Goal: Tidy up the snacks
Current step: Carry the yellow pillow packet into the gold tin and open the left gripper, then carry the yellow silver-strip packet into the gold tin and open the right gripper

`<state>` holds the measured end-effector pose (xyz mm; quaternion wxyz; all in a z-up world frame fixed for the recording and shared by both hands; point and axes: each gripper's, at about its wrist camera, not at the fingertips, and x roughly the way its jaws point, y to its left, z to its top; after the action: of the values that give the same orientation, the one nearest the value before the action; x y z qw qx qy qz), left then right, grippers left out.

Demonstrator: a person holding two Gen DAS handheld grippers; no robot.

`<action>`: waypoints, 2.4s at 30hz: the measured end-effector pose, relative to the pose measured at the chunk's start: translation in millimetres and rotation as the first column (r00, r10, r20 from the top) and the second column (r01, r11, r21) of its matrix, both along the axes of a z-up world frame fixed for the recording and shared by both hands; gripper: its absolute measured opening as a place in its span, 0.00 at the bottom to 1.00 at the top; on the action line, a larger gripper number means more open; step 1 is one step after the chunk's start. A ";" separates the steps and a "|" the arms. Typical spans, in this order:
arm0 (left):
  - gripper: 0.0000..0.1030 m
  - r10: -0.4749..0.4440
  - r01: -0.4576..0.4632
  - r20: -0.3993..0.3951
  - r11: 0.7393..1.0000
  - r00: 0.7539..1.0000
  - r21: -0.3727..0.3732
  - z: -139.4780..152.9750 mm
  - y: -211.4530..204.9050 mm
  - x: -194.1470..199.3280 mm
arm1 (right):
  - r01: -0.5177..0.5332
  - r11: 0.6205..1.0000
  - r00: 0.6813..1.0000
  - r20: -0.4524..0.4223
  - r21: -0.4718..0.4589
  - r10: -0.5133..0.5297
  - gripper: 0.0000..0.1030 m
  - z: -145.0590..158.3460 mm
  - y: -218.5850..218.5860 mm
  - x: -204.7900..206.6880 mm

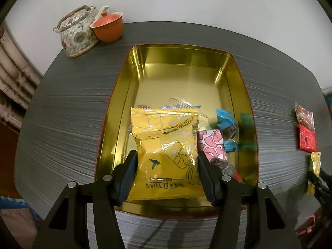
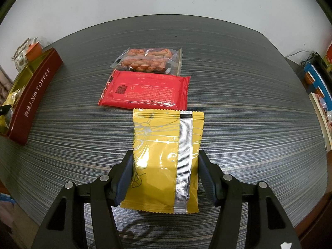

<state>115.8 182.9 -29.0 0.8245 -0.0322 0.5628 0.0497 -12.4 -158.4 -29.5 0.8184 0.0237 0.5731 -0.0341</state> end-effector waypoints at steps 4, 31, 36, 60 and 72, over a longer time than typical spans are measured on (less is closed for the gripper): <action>0.56 -0.006 0.006 -0.001 1.000 1.000 0.008 0.1 -0.1 -0.4 | -0.001 1.000 1.000 0.000 -0.001 0.001 0.54 0.1 -0.1 0.8; 0.69 -0.081 0.080 0.098 0.997 0.992 0.018 32.8 1.0 -34.0 | -0.012 1.000 1.000 0.007 -0.013 0.012 0.53 5.4 11.7 2.8; 0.69 -0.065 0.062 0.125 0.998 0.990 0.028 36.5 9.6 -41.9 | -0.023 1.000 0.999 0.025 -0.012 0.024 0.53 14.8 17.8 7.1; 0.70 0.136 -0.143 0.155 0.989 0.979 0.041 27.7 84.6 -80.5 | -0.389 0.921 0.911 0.154 0.020 0.382 0.54 76.4 197.8 80.0; 0.70 0.175 -0.182 0.130 0.983 0.976 0.039 21.0 92.5 -75.6 | -0.510 0.860 0.851 0.138 -0.011 0.506 0.54 69.8 262.3 95.9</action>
<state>40.3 275.4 -8.0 0.8511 -0.0647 0.5030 0.1357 83.5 103.8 40.3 0.8351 -0.1154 0.5022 0.1926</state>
